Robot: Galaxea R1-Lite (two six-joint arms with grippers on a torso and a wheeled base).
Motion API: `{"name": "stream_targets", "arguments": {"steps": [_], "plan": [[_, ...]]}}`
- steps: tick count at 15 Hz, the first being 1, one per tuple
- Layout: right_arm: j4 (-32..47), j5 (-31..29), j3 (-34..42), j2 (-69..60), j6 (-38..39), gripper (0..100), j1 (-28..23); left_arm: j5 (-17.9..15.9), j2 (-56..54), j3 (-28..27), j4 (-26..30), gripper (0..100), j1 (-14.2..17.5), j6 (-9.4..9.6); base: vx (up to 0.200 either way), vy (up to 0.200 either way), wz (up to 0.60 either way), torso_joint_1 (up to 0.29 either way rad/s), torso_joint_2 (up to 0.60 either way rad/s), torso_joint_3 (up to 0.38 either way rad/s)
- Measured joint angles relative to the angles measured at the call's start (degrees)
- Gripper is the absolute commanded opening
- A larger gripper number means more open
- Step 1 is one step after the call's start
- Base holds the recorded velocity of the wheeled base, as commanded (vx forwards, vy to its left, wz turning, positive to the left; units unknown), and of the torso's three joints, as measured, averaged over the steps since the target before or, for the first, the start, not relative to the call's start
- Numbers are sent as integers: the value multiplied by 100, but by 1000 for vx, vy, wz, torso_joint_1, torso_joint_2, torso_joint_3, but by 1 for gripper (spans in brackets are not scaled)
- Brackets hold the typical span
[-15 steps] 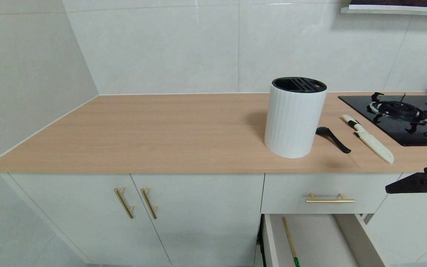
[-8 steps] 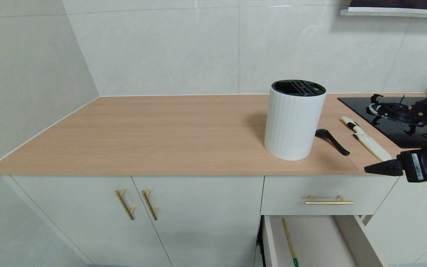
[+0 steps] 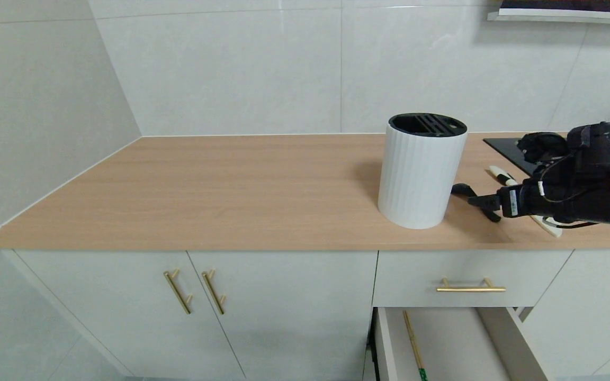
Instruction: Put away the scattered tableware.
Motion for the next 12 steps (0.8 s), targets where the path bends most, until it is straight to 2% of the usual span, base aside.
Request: {"name": "stream_targets", "arguments": {"steps": [3,12], "plan": [[-377,154,-100,580,-11,100,-296,0,0,0,0,100,2,0,0,0,0,0,0,0],[-757,140,-132,1054,30,100,-299,0,0,-2,0,100,0,0,0,0,0,0,0,0]]}}
